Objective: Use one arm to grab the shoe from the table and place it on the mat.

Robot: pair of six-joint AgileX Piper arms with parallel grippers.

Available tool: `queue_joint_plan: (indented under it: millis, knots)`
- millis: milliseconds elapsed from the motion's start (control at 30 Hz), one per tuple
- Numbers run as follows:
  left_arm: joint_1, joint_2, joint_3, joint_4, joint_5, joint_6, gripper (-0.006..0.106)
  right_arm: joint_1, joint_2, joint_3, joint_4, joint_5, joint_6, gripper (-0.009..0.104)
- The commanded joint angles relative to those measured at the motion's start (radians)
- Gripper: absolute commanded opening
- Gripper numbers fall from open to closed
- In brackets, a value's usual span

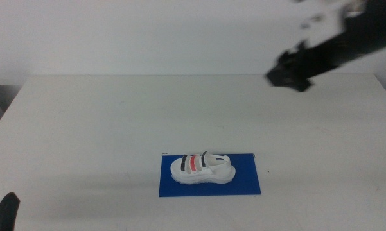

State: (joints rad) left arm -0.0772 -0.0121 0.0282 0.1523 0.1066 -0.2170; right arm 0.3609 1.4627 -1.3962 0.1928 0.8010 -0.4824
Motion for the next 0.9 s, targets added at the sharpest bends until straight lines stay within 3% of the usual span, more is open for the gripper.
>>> queue_joint_plan:
  millis: [0, 67, 267, 467, 867]
  knots:
    - [0.000, -0.014, 0.009, 0.000, -0.075, -0.005, 0.092, -0.054, -0.140, 0.063, -0.017, -0.073, 0.059, 0.089]
    - [0.000, -0.014, 0.009, 0.000, -0.075, -0.005, 0.092, -0.116, -0.222, 0.149, 0.009, -0.109, 0.090, 0.088]
    - [0.000, -0.014, 0.009, 0.000, -0.075, -0.004, 0.092, -0.318, -0.486, 0.484, 0.006, -0.344, 0.131, 0.086]
    - [0.000, -0.014, 0.009, 0.000, -0.075, -0.004, 0.092, -0.342, -0.725, 0.791, 0.030, -0.601, 0.131, 0.083]
    - [0.000, -0.014, 0.009, 0.000, -0.075, -0.004, 0.092, -0.342, -1.118, 1.144, -0.142, -0.621, 0.131, 0.082]
